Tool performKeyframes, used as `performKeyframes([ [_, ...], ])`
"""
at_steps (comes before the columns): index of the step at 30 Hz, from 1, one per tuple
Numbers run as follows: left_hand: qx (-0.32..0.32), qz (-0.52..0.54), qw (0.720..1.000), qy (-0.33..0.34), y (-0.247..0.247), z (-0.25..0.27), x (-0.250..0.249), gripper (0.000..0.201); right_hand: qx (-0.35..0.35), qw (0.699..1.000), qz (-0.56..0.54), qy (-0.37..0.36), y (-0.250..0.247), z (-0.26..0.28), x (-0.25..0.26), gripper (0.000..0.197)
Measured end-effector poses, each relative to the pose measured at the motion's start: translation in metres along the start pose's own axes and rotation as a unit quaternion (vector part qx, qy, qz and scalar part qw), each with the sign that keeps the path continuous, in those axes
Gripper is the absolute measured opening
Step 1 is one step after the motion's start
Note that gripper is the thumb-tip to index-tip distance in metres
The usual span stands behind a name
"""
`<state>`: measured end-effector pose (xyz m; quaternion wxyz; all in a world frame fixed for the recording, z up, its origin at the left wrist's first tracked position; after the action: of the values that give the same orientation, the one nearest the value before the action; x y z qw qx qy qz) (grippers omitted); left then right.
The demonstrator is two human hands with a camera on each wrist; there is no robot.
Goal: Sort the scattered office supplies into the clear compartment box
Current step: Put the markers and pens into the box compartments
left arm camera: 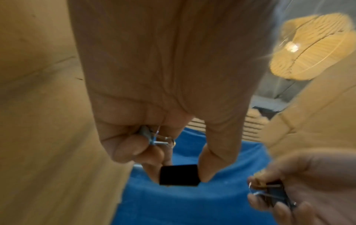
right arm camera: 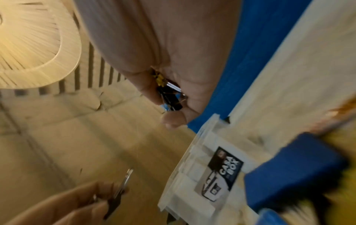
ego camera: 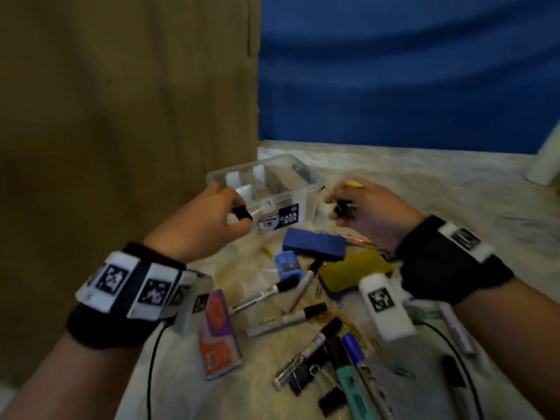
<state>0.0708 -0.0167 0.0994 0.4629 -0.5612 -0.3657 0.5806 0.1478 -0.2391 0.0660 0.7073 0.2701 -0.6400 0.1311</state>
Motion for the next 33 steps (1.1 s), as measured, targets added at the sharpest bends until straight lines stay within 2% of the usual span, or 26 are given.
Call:
performKeyframes([
  [3,0.009,0.002,0.998,-0.060,-0.024,-0.033,0.031,0.018,0.045,0.995,0.093,0.009,0.037,-0.054,0.016,0.011],
  [6,0.040,-0.013,0.993,-0.109,-0.030,-0.068,0.059,0.030,0.056,0.990,0.124,0.023,0.058,-0.103,0.018,0.012],
  [9,0.051,-0.014,0.989,-0.141,-0.031,-0.098,0.074,0.033,0.047,0.986,0.153,0.049,0.074,-0.145,0.012,0.016],
  [14,0.067,-0.019,0.985,-0.155,-0.031,-0.138,0.096,0.038,0.042,0.956,0.277,0.084,0.094,-0.203,-0.002,0.029],
  [17,0.072,-0.022,0.985,-0.157,-0.034,-0.153,0.107,0.035,0.054,0.947,0.300,0.100,0.103,-0.225,-0.011,0.029],
  [20,0.075,-0.017,0.988,-0.137,-0.033,-0.165,0.110,0.032,0.071,0.939,0.313,0.123,0.111,-0.236,-0.018,0.020],
  [23,0.089,-0.022,0.988,-0.120,-0.027,-0.173,0.113,0.038,0.080,0.927,0.338,0.139,0.113,-0.243,-0.025,0.015],
  [26,0.108,-0.042,0.989,-0.095,-0.020,-0.181,0.115,0.037,0.093,0.925,0.343,0.131,0.110,-0.245,-0.030,0.025],
  [29,0.120,-0.063,0.987,-0.086,-0.018,-0.184,0.113,0.030,0.096,0.923,0.351,0.123,0.107,-0.236,-0.029,0.025],
  [32,0.117,-0.057,0.989,-0.068,-0.020,-0.177,0.105,0.027,0.082,0.909,0.395,0.103,0.105,-0.207,-0.019,0.010],
  [33,0.109,-0.055,0.990,-0.063,-0.021,-0.171,0.101,0.029,0.082,0.906,0.404,0.092,0.105,-0.194,-0.015,0.014],
])
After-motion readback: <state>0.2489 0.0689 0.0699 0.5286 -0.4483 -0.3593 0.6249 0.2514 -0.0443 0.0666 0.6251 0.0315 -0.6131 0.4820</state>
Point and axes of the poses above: each hand's wrist, its own z-axis away from the middle knuckle, its own y-axis out of the palm, x = y × z, the point moved 4 cm from there along -z, towards the middle knuckle, and after that the axes turned 14 degrees about x, right-handed, at the moved point
